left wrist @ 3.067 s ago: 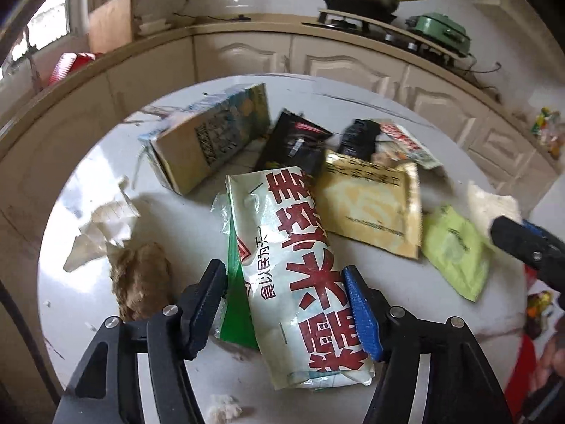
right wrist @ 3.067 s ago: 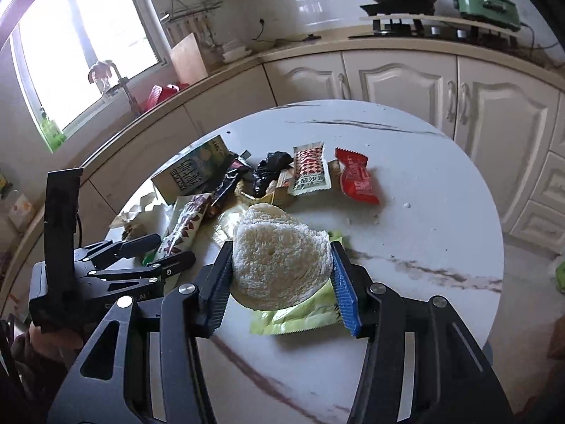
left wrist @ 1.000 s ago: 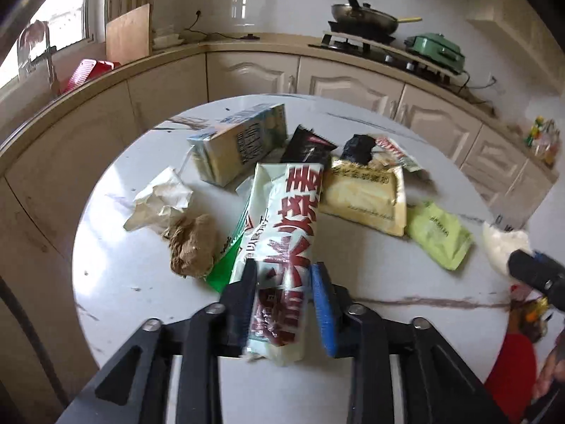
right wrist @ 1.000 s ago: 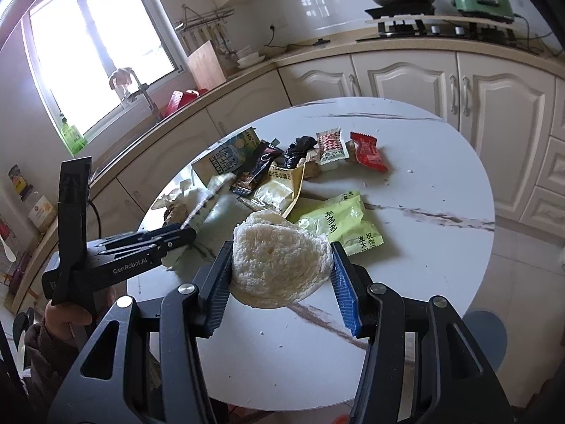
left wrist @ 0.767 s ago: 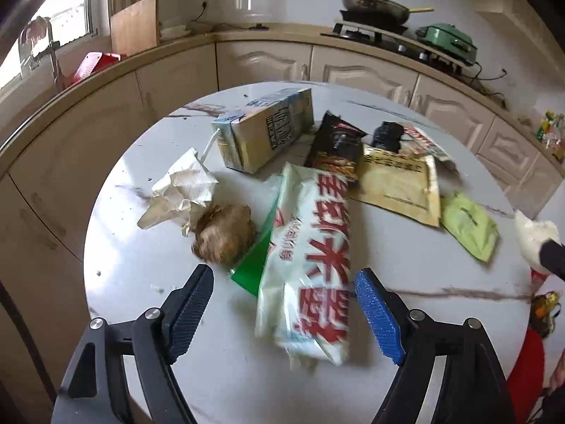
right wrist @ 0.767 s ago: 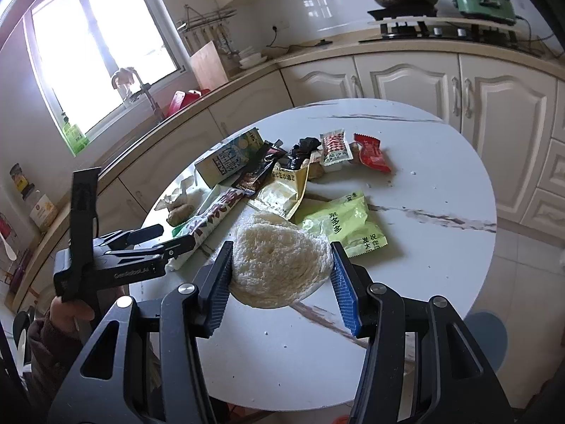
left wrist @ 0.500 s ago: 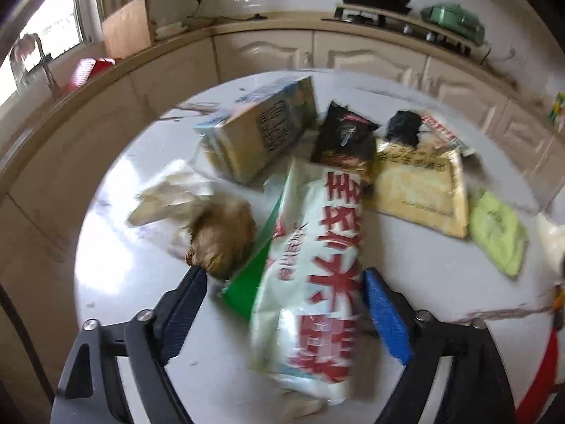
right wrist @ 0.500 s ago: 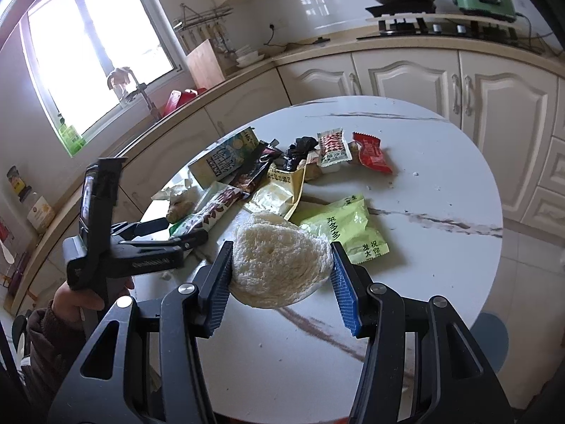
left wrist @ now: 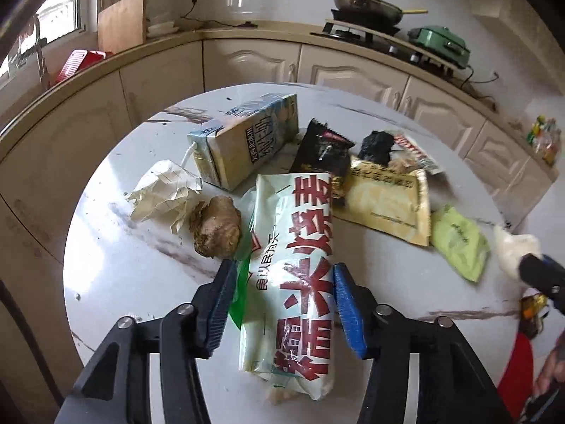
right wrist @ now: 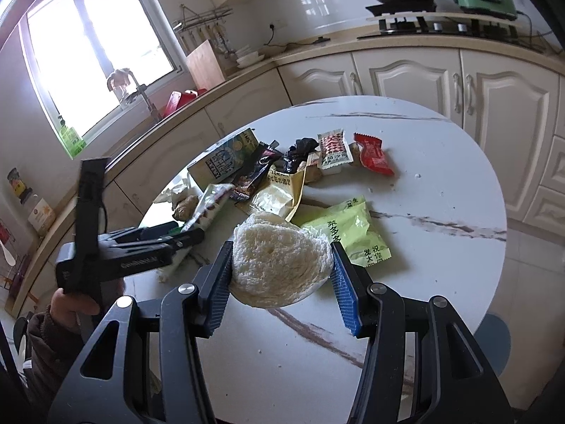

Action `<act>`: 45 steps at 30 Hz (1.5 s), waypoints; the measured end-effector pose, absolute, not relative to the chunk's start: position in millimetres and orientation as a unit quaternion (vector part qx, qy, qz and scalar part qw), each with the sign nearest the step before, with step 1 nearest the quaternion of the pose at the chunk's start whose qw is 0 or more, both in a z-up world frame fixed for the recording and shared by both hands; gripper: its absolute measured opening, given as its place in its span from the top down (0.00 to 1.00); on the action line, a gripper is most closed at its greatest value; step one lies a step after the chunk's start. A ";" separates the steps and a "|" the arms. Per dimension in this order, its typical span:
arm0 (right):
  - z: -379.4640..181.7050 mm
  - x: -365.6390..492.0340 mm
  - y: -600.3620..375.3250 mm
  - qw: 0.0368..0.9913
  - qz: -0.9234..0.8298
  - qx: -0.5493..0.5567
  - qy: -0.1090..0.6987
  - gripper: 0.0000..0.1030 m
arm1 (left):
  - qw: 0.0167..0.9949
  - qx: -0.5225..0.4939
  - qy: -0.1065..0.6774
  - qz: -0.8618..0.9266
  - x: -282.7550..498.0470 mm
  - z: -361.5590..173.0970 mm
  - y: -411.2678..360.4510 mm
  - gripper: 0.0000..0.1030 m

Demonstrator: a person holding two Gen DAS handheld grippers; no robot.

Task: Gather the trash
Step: 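Lift the rice bag with left tool while right tool holds the rice cake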

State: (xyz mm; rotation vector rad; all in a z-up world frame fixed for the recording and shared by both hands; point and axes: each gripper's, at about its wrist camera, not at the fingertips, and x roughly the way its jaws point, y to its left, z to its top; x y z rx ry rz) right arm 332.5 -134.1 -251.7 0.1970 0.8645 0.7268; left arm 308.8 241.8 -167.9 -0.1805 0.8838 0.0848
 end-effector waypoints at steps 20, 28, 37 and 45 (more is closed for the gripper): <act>-248.5 325.8 -131.4 0.838 0.353 0.091 0.407 0.51 | 0.890 -0.082 0.445 0.049 266.4 -171.9 249.5 0.35; -249.0 325.7 -128.7 0.837 0.354 0.094 0.407 0.51 | 0.887 -0.028 0.458 0.056 248.3 -172.9 233.5 0.20; -244.3 322.7 -127.6 0.837 0.356 0.094 0.404 0.51 | 0.895 -0.050 0.442 0.046 240.4 -170.0 237.0 0.40; -237.4 318.5 -127.0 0.840 0.355 0.089 0.400 0.51 | 0.893 -0.152 0.424 -0.004 232.2 -167.0 266.8 0.41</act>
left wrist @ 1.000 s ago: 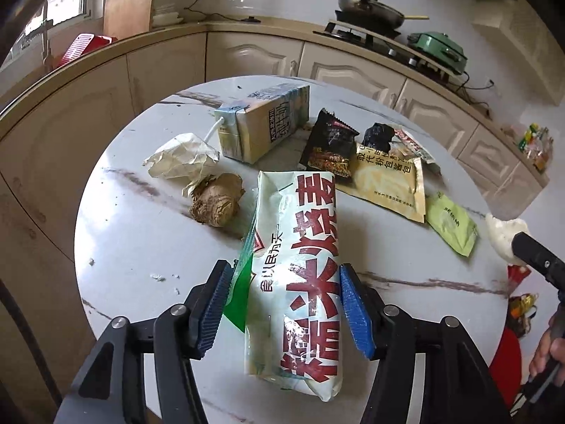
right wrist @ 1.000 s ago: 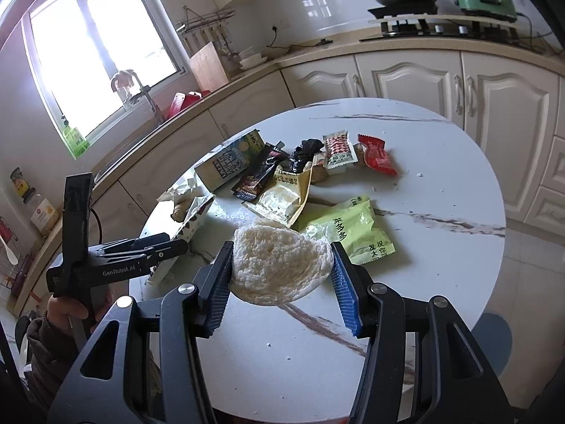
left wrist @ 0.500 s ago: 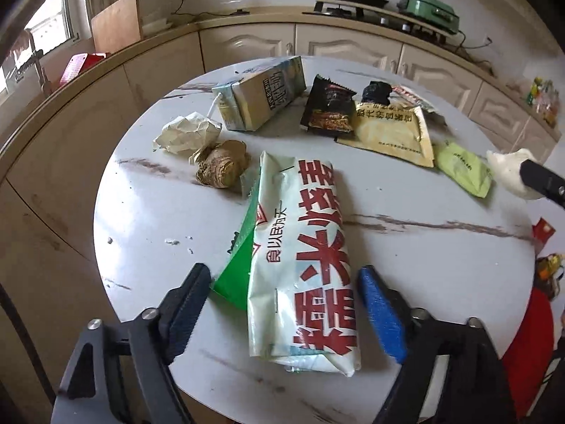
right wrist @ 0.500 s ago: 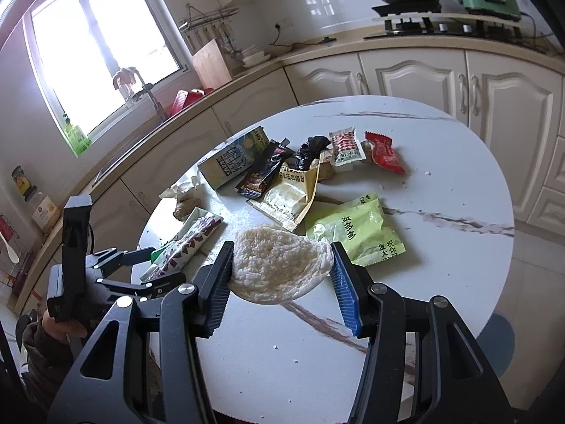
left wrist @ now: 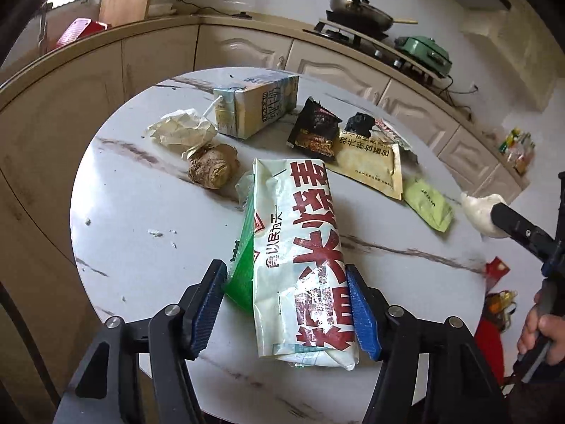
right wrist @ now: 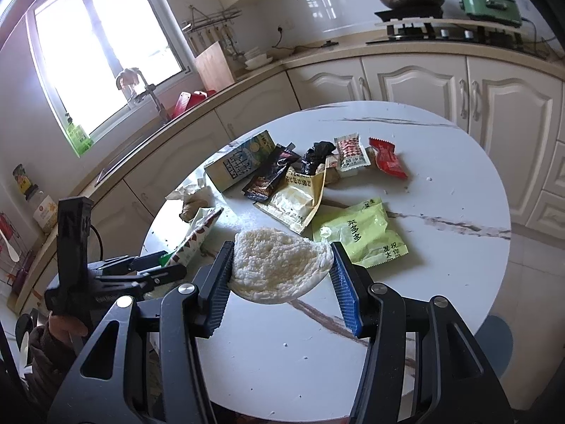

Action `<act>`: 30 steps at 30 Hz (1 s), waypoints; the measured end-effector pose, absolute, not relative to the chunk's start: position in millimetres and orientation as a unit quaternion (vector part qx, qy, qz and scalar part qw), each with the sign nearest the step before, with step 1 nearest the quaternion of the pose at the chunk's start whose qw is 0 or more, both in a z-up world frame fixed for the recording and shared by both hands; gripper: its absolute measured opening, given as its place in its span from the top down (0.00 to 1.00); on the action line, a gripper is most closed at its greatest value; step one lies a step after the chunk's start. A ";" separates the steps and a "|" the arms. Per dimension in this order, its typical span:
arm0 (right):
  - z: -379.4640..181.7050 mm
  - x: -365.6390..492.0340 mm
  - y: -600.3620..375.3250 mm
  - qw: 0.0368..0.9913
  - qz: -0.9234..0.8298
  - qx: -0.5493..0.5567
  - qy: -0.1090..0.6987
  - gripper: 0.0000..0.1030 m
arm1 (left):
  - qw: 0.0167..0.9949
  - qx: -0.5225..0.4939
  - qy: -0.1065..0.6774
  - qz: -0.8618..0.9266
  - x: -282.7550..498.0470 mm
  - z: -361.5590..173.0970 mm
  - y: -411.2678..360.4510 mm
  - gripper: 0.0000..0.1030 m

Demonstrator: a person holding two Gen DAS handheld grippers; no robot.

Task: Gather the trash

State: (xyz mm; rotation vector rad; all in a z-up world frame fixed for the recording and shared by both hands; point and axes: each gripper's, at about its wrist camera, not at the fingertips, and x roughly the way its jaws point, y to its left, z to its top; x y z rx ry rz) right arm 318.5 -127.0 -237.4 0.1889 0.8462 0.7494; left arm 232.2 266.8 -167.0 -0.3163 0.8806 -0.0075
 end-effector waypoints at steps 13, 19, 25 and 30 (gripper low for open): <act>-234.0 312.6 -116.9 0.838 0.359 0.078 0.404 0.51 | 0.896 -0.181 0.406 -0.009 218.5 -155.8 275.6 0.59; -229.7 309.2 -112.7 0.837 0.364 0.075 0.401 0.50 | 0.883 -0.268 0.385 -0.031 201.0 -160.4 309.6 0.79; -222.7 306.2 -105.9 0.839 0.368 0.070 0.395 0.50 | 0.890 -0.246 0.384 -0.014 191.9 -157.6 314.8 0.79; -232.9 309.5 -100.9 0.838 0.359 0.067 0.406 0.50 | 0.893 -0.230 0.387 -0.004 193.2 -153.9 309.4 0.79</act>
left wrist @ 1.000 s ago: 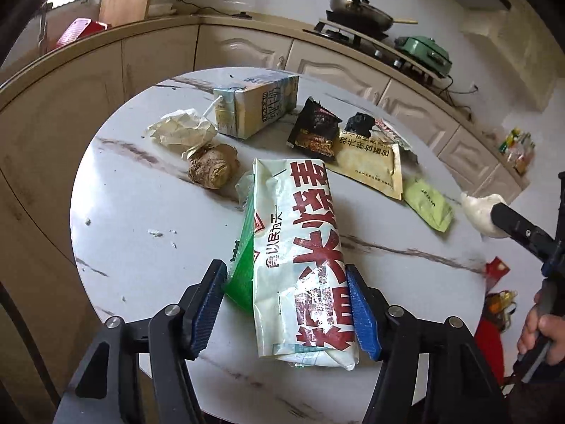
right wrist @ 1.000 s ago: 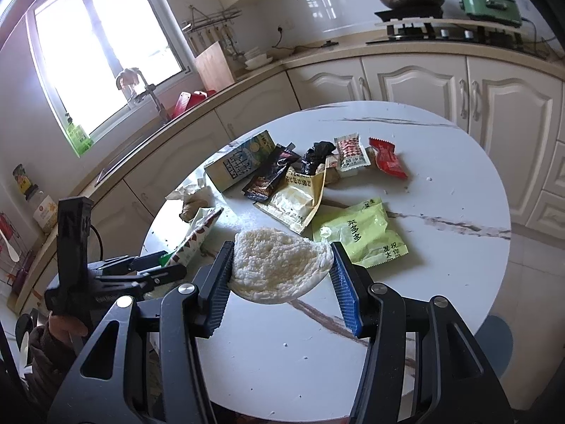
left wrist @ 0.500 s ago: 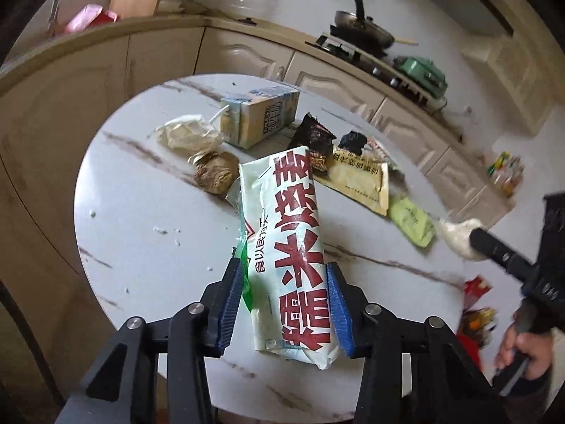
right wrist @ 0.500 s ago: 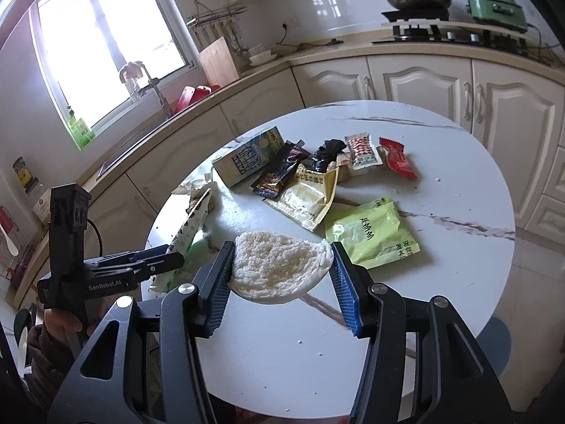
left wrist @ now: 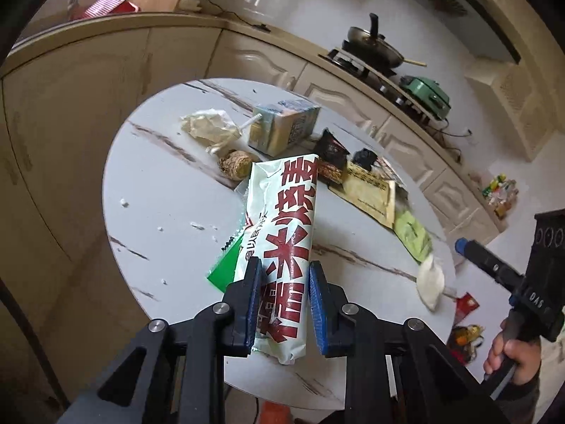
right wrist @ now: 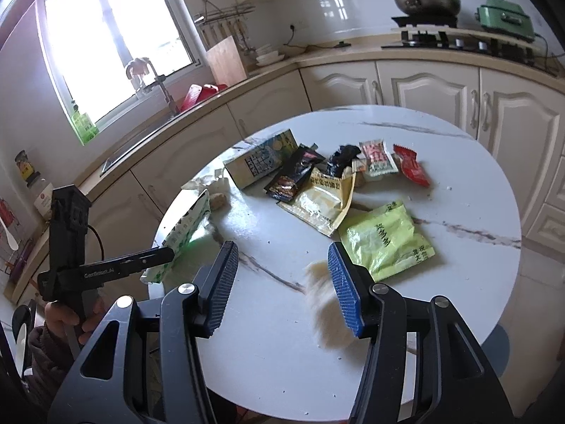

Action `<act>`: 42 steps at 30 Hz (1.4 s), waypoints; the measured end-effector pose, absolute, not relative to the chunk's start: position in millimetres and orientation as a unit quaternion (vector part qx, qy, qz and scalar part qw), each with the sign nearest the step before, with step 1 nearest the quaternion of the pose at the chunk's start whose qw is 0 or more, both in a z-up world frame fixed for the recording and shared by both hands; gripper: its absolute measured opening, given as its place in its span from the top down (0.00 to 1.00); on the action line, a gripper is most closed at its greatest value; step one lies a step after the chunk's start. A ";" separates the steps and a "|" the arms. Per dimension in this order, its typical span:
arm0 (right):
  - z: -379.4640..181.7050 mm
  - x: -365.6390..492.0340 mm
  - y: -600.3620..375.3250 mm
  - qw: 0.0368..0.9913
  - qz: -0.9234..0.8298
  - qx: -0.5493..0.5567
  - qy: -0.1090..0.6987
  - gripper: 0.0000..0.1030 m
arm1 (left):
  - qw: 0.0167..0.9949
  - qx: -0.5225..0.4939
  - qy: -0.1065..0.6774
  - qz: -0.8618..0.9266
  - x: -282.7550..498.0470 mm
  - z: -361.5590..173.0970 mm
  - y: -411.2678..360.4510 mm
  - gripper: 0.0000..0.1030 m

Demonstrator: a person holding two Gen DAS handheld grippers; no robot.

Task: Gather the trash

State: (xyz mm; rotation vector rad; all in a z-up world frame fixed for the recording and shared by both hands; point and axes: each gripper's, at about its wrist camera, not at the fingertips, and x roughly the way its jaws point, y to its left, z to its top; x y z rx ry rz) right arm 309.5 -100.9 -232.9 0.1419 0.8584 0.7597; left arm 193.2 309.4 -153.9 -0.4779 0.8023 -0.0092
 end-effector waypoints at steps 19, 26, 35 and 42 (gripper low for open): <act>-263.4 309.2 -94.4 0.837 0.331 0.044 0.433 0.48 | 0.893 -0.199 0.403 0.024 206.0 -149.8 327.8 0.68; -270.9 311.5 -95.3 0.840 0.319 0.035 0.437 0.47 | 0.899 -0.137 0.410 0.066 214.7 -153.3 318.1 0.58; -269.4 312.0 -94.2 0.839 0.325 0.035 0.435 0.44 | 0.899 -0.141 0.408 0.071 215.8 -154.0 325.7 0.39; -263.9 310.2 -93.6 0.842 0.327 0.034 0.429 0.44 | 0.912 -0.113 0.374 0.123 203.9 -146.9 338.8 0.16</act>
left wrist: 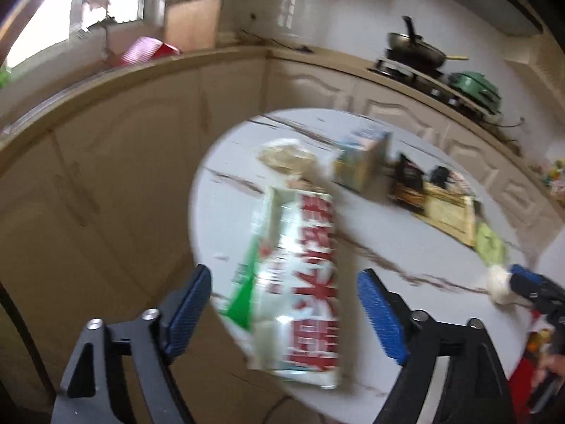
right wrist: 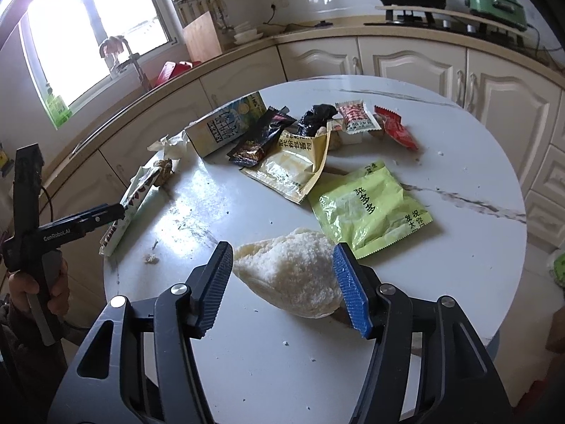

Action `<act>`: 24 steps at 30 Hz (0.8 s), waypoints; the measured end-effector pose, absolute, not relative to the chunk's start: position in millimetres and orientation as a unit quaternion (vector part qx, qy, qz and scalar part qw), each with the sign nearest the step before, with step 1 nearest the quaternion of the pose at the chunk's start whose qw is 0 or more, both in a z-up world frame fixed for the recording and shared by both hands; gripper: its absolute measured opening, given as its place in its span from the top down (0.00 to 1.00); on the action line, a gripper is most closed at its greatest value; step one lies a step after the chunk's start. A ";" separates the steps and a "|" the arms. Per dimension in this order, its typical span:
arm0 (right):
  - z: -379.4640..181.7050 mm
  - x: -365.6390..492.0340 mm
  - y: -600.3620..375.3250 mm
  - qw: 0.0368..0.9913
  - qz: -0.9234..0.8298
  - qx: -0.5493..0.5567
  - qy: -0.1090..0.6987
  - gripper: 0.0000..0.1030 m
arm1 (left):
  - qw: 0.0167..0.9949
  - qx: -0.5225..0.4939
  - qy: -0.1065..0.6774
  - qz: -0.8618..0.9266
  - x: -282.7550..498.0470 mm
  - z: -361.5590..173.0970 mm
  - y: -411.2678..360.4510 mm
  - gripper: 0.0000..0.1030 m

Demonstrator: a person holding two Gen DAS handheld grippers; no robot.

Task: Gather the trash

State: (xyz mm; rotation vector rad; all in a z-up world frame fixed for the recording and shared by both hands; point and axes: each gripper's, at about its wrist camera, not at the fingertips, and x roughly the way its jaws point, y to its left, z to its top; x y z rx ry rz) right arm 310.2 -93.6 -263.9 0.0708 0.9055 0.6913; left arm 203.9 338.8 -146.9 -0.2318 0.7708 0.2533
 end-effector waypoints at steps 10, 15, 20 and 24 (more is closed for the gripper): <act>-266.6 314.4 -90.7 0.839 0.328 0.031 0.432 0.43 | 0.884 -0.104 0.443 0.107 222.4 -172.2 339.1 0.10; -267.0 314.9 -88.8 0.839 0.329 0.029 0.432 0.43 | 0.881 -0.127 0.441 0.114 232.9 -173.9 351.8 0.26; -268.5 315.8 -90.1 0.839 0.328 0.033 0.433 0.43 | 0.883 -0.139 0.436 0.109 232.6 -175.8 361.4 0.32; -267.9 316.0 -89.7 0.839 0.328 0.032 0.433 0.43 | 0.884 -0.135 0.434 0.109 223.3 -173.9 361.0 0.35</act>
